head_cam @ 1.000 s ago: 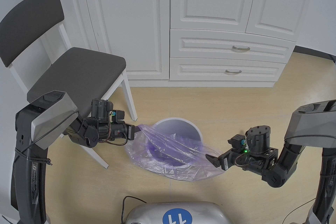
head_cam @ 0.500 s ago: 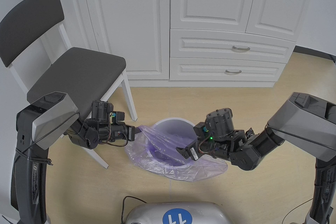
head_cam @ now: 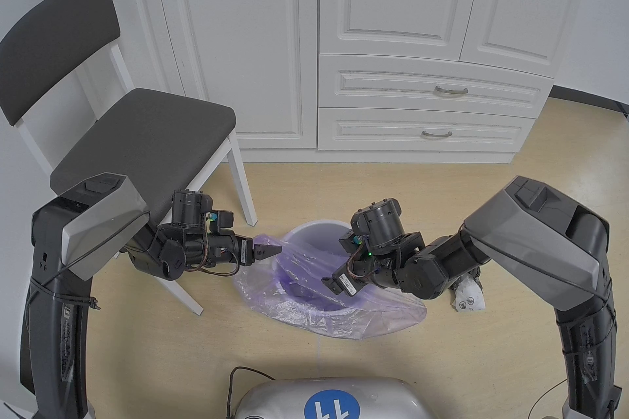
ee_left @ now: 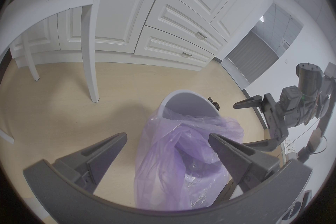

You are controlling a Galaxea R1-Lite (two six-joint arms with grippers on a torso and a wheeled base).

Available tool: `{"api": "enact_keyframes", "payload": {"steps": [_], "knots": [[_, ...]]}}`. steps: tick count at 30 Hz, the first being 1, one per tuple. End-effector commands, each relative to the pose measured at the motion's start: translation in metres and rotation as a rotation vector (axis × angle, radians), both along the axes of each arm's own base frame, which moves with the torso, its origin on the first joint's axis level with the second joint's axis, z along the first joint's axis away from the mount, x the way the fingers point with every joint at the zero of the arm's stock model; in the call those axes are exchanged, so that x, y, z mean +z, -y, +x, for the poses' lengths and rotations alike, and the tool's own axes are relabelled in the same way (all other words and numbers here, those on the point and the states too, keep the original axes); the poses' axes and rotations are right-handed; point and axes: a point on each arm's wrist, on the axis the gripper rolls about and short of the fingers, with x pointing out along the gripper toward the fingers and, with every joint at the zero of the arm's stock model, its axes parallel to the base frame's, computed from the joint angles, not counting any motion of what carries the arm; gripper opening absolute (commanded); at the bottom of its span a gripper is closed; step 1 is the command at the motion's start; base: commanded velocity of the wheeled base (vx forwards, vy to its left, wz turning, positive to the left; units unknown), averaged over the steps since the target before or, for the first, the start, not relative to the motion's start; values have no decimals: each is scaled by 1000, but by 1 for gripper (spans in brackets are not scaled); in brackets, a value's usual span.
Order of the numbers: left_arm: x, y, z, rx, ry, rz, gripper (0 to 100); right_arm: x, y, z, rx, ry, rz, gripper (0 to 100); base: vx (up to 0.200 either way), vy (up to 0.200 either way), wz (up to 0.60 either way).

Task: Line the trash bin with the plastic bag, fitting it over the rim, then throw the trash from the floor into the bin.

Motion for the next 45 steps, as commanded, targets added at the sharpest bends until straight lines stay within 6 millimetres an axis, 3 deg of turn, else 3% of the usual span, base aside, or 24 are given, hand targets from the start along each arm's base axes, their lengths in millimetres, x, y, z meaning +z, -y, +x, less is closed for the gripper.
{"api": "enact_keyframes", "payload": {"steps": [1, 8, 9, 17, 20, 23, 25, 30, 36, 37, 45], "knots": [[-1, 0, 0, 1, -2, 1, 100, -26, -2, 11, -12, -28, -21, 100, 0, 0, 0], [-1, 0, 0, 1, 0, 3, 100, -40, -2, 26, -30, -27, -17, 100, 0, 0, 0], [0, 0, 0, 2, 1, 1, 100, -37, -1, 31, -36, -14, -9, 0, 0, 0, 0], [5, 1, 3, 7, 66, -25, 100, -9, 19, 77, -153, 101, 72, 0, 0, 0, 0], [6, 1, 3, 7, 114, -40, 100, 2, 13, 98, -248, 171, 166, 0, 0, 0, 0], [9, 1, 3, 23, 129, -76, 100, -3, 6, 113, -295, 183, 215, 0, 0, 0, 0], [11, 2, 4, 35, 132, -109, 100, -19, 6, 113, -312, 154, 205, 0, 0, 0, 0], [10, 5, 6, 45, 169, -152, 100, -31, 5, 118, -326, 215, 272, 0, 0, 0, 0], [8, 4, 3, 37, 177, -155, 100, -6, 4, 125, -344, 399, 493, 0, 0, 0, 0], [8, 6, 3, 29, 174, -157, 100, -3, 1, 123, -342, 401, 510, 100, 0, 0, 0], [8, 12, 0, 17, 165, -157, 100, 2, -27, 102, -287, 347, 496, 100, 0, 0, 0]]}}
